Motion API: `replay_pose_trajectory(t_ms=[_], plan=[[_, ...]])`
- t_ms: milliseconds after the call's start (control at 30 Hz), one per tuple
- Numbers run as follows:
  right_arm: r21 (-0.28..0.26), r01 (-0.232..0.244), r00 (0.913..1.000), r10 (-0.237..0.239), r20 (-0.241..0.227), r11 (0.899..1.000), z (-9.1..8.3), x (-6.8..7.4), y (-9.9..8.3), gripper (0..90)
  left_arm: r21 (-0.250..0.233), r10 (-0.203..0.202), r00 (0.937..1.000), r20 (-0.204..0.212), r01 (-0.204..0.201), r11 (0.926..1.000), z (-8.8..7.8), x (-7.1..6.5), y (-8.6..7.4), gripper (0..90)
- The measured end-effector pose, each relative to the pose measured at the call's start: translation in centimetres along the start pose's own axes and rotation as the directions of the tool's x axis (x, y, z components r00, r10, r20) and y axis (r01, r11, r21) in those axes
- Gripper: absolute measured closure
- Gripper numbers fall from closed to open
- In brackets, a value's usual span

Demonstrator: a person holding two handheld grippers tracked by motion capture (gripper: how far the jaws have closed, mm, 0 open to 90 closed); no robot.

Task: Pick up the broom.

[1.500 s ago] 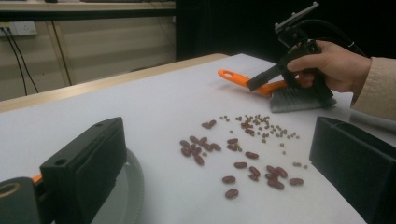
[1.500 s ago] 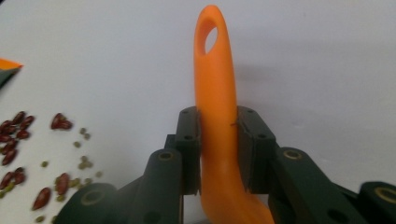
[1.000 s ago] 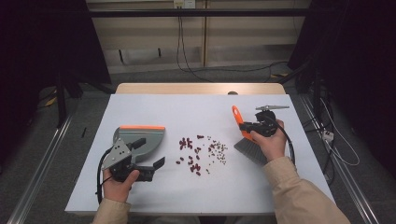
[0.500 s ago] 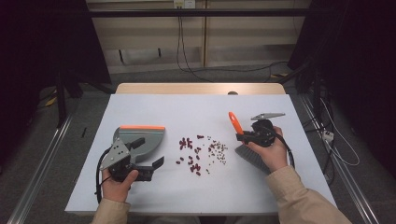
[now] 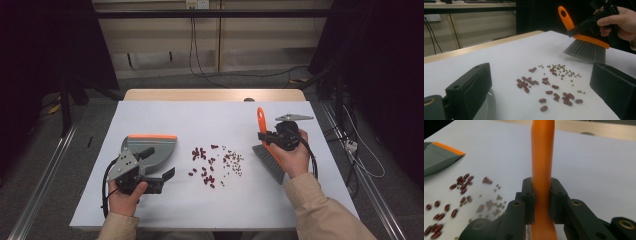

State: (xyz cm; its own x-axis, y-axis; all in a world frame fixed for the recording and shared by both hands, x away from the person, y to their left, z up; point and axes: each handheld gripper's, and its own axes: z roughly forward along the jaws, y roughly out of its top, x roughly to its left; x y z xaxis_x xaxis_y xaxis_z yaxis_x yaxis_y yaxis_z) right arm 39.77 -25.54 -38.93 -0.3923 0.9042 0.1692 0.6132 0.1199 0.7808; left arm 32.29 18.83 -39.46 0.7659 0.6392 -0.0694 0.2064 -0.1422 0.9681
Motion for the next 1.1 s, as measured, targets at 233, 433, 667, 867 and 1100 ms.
replay_pose_trajectory(t_ms=[233,433,667,867,1100], plan=[[-0.041,-0.011,0.9983,0.013,0.056,0.999,1.7,-1.2,1.8,77.5,0.007,-0.002,1.0000,0.005,0.002,1.0000,0.2,0.2,-0.1,3.8],[-0.024,0.010,0.9984,-0.009,0.056,1.000,4.0,-0.5,1.9,77.2,0.007,-0.011,0.9999,0.003,0.011,0.9999,0.1,0.5,-0.4,3.8],[0.016,0.021,0.9996,-0.021,0.020,1.000,4.5,-0.6,1.7,76.0,0.006,-0.014,0.9999,0.002,0.014,0.9999,-0.1,0.7,-0.4,3.8],[0.036,0.035,0.9994,-0.035,0.001,0.999,4.5,-0.5,1.6,66.5,0.007,-0.016,0.9999,0.001,0.016,0.9998,-0.1,0.8,-0.4,3.8],[0.063,0.070,0.9976,-0.070,0.002,0.996,4.2,-0.6,1.2,58.2,0.009,-0.013,0.9999,0.003,0.013,0.9999,-0.1,0.7,-0.5,3.8]])
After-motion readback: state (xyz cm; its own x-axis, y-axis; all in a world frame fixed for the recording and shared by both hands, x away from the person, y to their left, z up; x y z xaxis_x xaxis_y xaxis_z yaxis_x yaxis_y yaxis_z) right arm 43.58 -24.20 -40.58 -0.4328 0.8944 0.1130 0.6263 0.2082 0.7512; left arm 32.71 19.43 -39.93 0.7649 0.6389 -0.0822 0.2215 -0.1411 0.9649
